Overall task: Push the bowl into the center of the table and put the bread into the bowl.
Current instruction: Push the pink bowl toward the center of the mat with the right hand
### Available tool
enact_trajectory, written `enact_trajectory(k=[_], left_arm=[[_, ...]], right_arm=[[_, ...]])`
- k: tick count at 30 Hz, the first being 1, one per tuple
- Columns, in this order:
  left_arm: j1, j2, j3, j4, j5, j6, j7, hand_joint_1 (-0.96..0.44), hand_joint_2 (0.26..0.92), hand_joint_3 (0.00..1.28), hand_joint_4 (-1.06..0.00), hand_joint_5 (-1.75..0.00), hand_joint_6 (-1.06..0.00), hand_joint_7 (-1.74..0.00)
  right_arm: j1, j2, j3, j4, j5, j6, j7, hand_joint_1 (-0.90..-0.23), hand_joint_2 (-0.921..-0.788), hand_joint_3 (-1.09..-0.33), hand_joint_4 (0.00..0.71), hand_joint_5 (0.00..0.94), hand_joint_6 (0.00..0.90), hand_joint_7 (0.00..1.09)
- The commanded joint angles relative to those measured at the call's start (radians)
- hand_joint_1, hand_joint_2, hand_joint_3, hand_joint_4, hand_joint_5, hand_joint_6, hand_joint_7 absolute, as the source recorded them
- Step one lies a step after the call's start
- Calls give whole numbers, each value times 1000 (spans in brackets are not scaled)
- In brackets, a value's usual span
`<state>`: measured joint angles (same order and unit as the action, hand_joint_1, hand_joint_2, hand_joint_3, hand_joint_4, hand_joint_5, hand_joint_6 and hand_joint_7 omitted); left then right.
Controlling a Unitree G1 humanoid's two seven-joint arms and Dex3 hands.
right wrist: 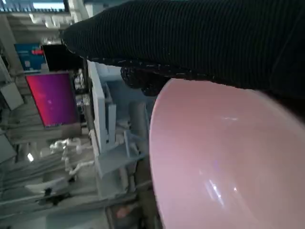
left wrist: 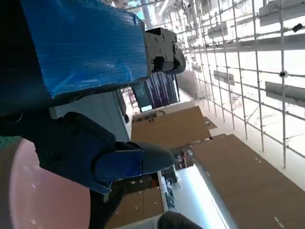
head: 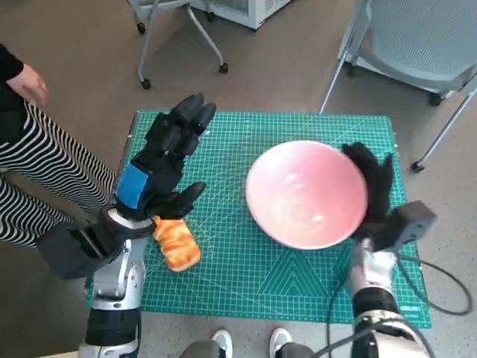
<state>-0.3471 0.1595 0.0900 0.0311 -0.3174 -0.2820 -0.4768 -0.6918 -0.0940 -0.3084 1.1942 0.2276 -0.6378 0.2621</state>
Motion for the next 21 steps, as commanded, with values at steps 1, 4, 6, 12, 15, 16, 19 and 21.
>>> enact_trajectory(k=[1,4,6,12,15,16,19,21], left_arm=[[7,10,5,11,3,-19,-8,-464,866,438,-25,-265,1,-464],[7,12,7,15,1,-20,-10,-466,869,432,-27,-263,1,-464],[8,13,8,15,0,-22,-10,-466,871,428,-28,-261,1,-464],[13,16,13,16,3,-32,-11,-467,892,389,-41,-245,1,-469],[13,17,13,16,3,-34,-11,-467,901,376,-46,-239,1,-470],[13,17,13,16,3,-34,-10,-468,903,373,-47,-237,1,-470],[15,16,12,18,5,-36,-7,-467,909,364,-49,-232,1,-467],[17,14,11,17,7,-36,-4,-467,913,359,-50,-228,1,-464]], right_arm=[[-15,31,4,28,-6,42,-5,-624,-921,-889,187,2,121,401],[-30,45,6,34,-5,56,-2,-612,-921,-903,184,1,113,400],[-38,52,6,37,-5,64,0,-596,-921,-917,181,0,110,400],[-60,65,5,49,-5,84,4,-590,-921,-952,180,0,107,402],[-63,66,4,51,-5,87,5,-588,-921,-967,181,0,107,402],[-63,66,3,52,-5,87,5,-587,-921,-969,181,0,107,402],[-73,76,6,55,-8,93,5,-587,-921,-975,181,1,104,402],[-78,80,7,58,-8,98,7,-589,-921,-974,181,1,103,401]])
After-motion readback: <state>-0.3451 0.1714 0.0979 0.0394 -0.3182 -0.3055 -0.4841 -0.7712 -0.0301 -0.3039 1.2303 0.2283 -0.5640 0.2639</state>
